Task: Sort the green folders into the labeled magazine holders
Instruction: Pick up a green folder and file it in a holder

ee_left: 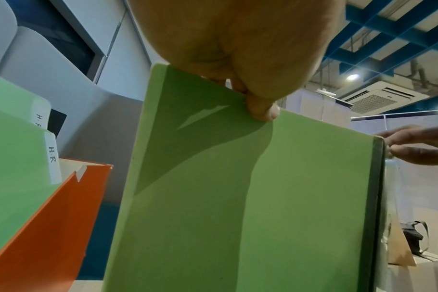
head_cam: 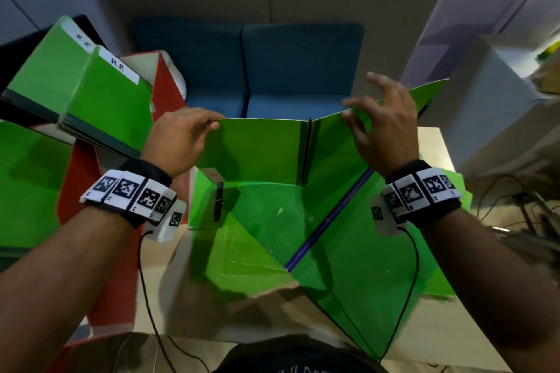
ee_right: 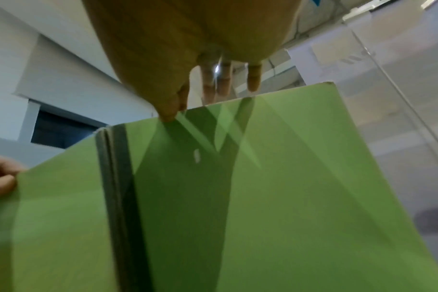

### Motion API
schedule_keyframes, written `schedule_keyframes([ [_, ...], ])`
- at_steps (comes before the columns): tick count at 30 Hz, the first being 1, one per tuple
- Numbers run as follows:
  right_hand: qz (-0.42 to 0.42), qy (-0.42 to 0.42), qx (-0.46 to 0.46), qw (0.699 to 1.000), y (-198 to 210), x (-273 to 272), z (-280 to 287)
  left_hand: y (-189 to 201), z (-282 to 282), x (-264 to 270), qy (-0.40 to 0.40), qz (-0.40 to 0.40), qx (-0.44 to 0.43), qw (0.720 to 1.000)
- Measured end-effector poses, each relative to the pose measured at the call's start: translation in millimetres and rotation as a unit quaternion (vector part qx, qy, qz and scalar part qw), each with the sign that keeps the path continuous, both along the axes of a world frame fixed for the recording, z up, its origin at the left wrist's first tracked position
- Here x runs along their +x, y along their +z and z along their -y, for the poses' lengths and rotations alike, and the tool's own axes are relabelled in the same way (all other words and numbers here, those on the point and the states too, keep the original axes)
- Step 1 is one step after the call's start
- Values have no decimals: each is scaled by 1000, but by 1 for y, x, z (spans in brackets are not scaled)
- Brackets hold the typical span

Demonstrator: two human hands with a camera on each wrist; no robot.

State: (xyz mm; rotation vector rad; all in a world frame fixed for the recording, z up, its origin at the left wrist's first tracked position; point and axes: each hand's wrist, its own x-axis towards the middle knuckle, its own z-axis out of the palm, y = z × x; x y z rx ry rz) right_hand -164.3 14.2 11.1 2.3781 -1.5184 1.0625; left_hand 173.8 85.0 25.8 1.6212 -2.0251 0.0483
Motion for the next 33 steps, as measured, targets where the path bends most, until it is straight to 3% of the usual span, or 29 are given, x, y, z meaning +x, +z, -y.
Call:
schedule_keyframes([
  [3,78,-74,80,991,2,15,-3,7,5,-3,6,-1,-3,1000],
  [7,216,-40,242,945,11,30,-3,17,17,-7,-22,-48,2,999],
  [14,255,19,294,921,19,46,0,26,30,-30,-73,-59,-9,996],
  [18,287,78,345,890,27,50,-10,27,33,-38,-70,-58,-30,995],
  [22,204,114,369,900,43,53,-21,21,37,-41,-69,-42,-30,996],
  [26,117,113,322,933,43,64,-27,19,37,-47,-52,-26,-44,997],
  [33,169,123,247,946,28,69,-30,1,33,-32,-17,-26,-80,996],
])
